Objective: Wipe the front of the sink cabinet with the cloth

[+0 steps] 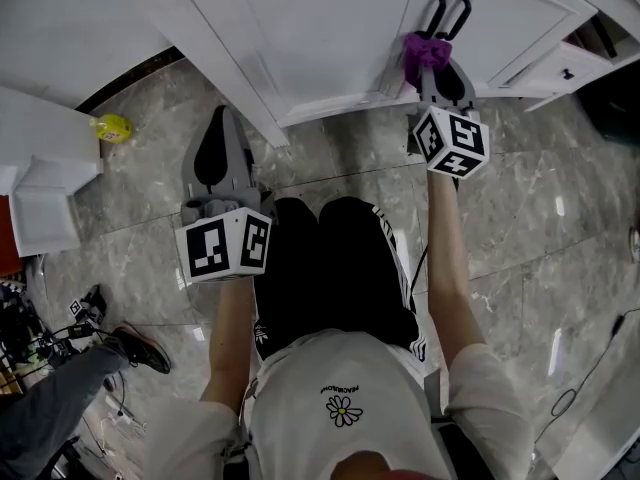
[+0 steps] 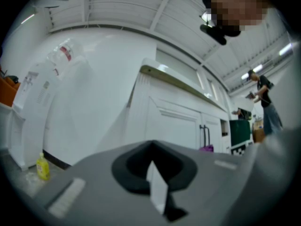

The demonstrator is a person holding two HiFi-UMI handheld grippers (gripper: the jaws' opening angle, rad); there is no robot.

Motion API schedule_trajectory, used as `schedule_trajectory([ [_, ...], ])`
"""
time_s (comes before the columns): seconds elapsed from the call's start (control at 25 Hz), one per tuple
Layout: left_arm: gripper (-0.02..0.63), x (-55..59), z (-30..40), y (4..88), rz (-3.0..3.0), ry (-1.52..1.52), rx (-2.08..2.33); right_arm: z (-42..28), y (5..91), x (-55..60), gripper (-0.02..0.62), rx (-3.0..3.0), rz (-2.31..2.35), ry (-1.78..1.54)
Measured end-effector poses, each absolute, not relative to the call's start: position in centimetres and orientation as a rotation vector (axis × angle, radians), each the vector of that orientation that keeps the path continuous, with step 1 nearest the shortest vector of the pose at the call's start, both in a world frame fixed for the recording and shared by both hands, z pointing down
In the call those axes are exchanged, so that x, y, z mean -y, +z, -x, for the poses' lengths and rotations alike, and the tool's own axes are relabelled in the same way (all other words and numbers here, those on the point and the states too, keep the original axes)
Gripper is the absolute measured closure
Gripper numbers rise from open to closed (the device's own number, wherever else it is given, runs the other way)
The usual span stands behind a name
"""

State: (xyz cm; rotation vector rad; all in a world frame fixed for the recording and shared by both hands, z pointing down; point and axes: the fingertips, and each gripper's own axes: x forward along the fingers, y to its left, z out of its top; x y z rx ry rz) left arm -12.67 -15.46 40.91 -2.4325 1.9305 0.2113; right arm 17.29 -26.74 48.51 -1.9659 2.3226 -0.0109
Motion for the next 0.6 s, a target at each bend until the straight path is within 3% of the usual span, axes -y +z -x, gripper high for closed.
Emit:
schedule_trajectory([
  [0.28,0.601,16.1,13.6,40.9,2.389,0.202,-1.938,-13.9,48.5,24.9,0.540,-2.336,1.814,-0.122],
  [0.6,0.601,16.4,16.6,41.0,2.303,0.213,-2.004,0.7,48.4,23.3,0.540,-2.570,1.394,-0.169],
])
